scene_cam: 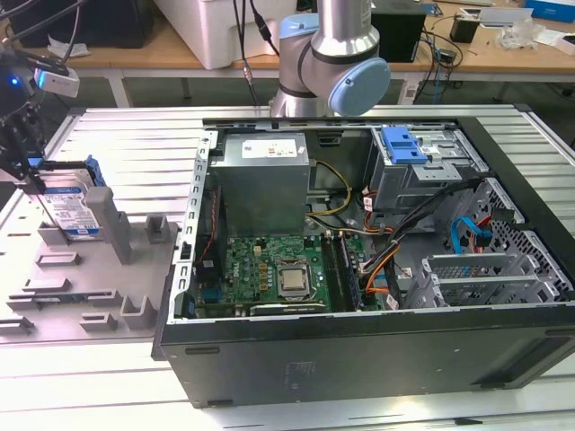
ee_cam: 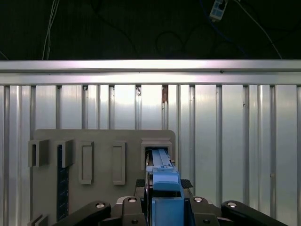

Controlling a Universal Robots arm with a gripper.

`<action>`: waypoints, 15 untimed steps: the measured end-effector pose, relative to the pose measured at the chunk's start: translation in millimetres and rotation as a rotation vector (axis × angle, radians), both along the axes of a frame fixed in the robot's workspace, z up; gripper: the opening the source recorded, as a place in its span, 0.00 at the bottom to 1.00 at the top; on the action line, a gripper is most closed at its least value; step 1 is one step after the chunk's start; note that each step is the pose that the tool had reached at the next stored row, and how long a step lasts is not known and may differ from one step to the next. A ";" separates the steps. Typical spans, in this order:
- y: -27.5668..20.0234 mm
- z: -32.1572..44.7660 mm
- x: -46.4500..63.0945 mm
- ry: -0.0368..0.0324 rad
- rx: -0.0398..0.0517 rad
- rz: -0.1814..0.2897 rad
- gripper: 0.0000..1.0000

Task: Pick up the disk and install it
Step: 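Pick up the disk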

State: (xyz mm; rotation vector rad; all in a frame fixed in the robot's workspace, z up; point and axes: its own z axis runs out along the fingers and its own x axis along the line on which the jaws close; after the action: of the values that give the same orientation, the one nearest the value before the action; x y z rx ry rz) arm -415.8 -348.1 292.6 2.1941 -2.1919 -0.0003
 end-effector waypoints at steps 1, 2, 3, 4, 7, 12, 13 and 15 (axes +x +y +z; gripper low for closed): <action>0.0 -0.1 0.0 0.0000 0.0000 0.000 0.37; 0.0 -0.1 0.0 0.0000 0.0000 0.000 0.37; 0.0 -0.2 0.0 0.0000 0.0000 0.000 0.37; 0.0 -0.2 0.0 0.0000 0.0000 0.000 0.37; 0.0 -0.2 0.0 0.0000 0.0000 0.000 0.37; 0.0 -0.3 0.0 0.0000 0.0000 0.000 0.37; 0.0 -0.4 0.0 -0.0001 -0.0003 0.000 0.37; 0.0 -0.3 0.0 -0.0003 -0.0027 0.000 0.37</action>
State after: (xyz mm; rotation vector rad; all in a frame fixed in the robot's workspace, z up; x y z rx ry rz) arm -415.8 -348.0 292.3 2.1930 -2.1906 0.0030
